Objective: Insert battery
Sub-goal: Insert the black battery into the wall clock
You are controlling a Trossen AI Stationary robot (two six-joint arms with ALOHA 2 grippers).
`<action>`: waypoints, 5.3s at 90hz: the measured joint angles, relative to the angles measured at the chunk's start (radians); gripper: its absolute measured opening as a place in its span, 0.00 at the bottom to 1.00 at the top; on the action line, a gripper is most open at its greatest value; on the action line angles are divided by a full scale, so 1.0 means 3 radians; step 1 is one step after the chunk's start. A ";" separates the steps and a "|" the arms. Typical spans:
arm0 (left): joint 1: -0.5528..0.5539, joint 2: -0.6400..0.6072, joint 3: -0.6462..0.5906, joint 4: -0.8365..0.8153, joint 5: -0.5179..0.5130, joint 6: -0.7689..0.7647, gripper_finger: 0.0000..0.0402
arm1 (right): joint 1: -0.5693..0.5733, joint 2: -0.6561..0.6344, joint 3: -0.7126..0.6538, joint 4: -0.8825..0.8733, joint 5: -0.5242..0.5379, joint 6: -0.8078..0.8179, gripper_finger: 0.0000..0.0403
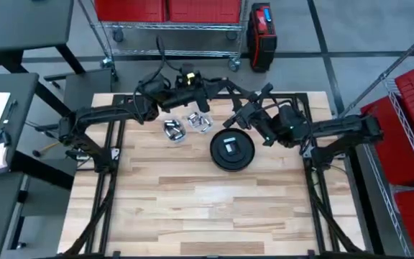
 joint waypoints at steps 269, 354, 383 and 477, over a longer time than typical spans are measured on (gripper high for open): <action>-0.0902 0.1238 -0.0004 -0.3133 -0.0497 0.0314 0.33 | 0.0673 -0.0546 -0.0003 -0.5581 -0.0802 0.5014 0.09; -0.0868 0.1493 0.0077 -0.3252 0.0381 0.0499 0.19 | 0.0844 -0.0493 -0.0496 -0.4714 -0.1247 0.6405 0.09; -0.0616 0.1200 0.0696 -0.4234 0.0166 0.1453 0.19 | 0.0777 -0.0067 -0.0582 -0.4270 -0.1415 0.6287 0.09; -0.0143 0.1095 -0.0614 -0.3211 0.0781 0.1759 0.19 | -0.0079 0.0827 -0.0582 -0.3796 -0.2306 0.6167 0.09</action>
